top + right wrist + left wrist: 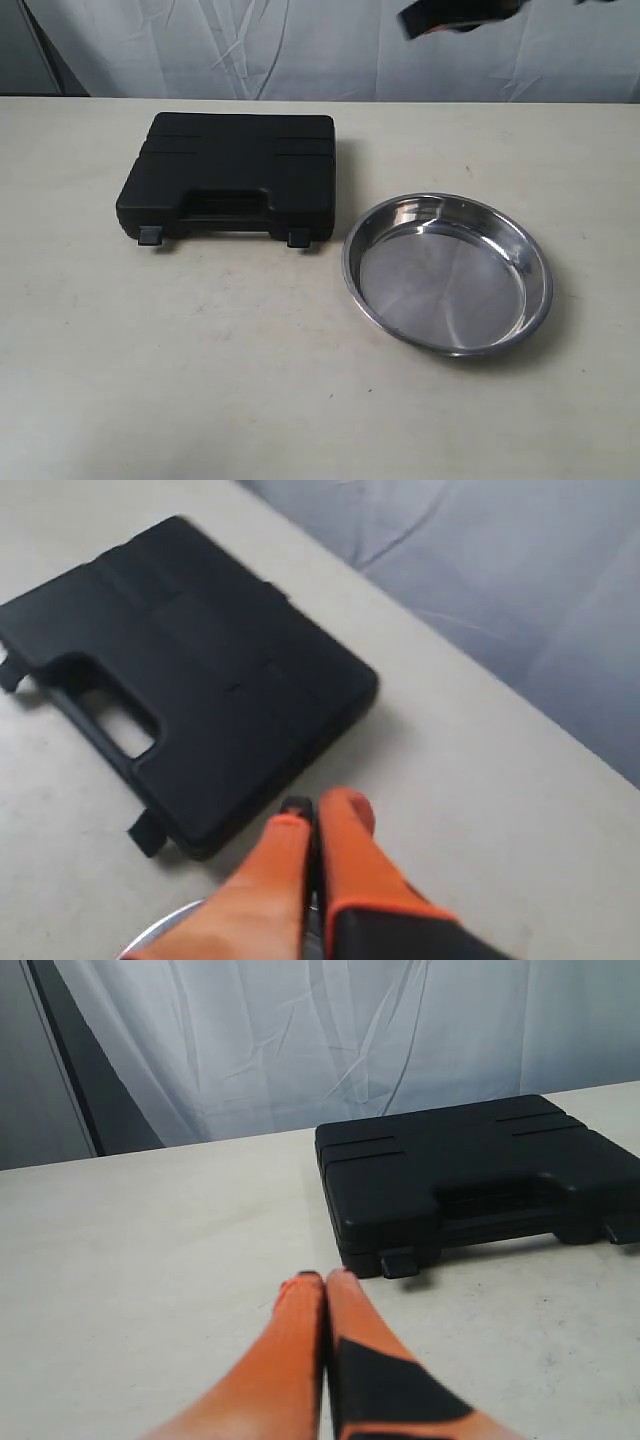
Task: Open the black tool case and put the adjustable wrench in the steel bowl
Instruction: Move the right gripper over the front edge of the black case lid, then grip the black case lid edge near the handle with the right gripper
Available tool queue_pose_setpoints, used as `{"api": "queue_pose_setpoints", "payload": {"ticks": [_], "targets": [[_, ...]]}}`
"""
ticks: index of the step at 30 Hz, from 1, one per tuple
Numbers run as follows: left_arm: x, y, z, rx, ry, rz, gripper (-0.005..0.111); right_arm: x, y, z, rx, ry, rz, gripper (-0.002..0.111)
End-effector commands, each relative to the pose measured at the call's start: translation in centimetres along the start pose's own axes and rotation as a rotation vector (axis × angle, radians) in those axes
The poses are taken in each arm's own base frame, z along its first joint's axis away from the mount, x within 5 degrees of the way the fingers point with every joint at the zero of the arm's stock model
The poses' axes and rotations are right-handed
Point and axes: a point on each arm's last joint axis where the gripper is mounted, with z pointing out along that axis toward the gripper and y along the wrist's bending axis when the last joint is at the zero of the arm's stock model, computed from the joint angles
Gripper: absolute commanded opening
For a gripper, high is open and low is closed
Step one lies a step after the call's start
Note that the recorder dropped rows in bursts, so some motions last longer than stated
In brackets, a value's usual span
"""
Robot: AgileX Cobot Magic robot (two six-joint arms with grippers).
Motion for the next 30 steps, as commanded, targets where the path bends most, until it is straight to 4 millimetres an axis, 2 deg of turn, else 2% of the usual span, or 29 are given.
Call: {"api": "queue_pose_setpoints", "payload": {"ticks": [1, 2, 4, 8, 11, 17, 23, 30], "targets": [[0.0, 0.0, 0.0, 0.000, 0.004, 0.003, 0.000, -1.2, 4.2, 6.8, -0.178, 0.081, -0.213, 0.033], [0.0, 0.0, 0.0, 0.000, 0.004, 0.003, 0.000, -1.4, 5.4, 8.3, -0.203, 0.098, -0.250, 0.041], [0.0, 0.0, 0.0, 0.000, 0.004, 0.003, 0.000, -1.6, 7.9, 10.6, -0.230, 0.132, -0.347, 0.050], [0.0, 0.0, 0.0, 0.000, 0.004, 0.003, 0.000, -0.9, 12.1, 14.6, -0.227, 0.220, -0.587, 0.050], [0.0, 0.0, 0.0, 0.000, 0.004, 0.003, 0.000, -0.3, 14.1, 16.5, -0.198, 0.253, -0.700, 0.050], [0.0, 0.0, 0.0, 0.000, 0.004, 0.003, 0.000, 0.2, 15.0, 18.9, -0.159, 0.257, -0.737, 0.050], [0.0, 0.0, 0.0, 0.000, 0.004, 0.003, 0.000, 0.3, 15.0, 20.2, -0.154, 0.249, -0.720, 0.050], [0.0, 0.0, 0.0, 0.000, 0.004, 0.003, 0.000, 1.3, 15.1, 22.0, -0.155, 0.253, -0.719, 0.050]]}}
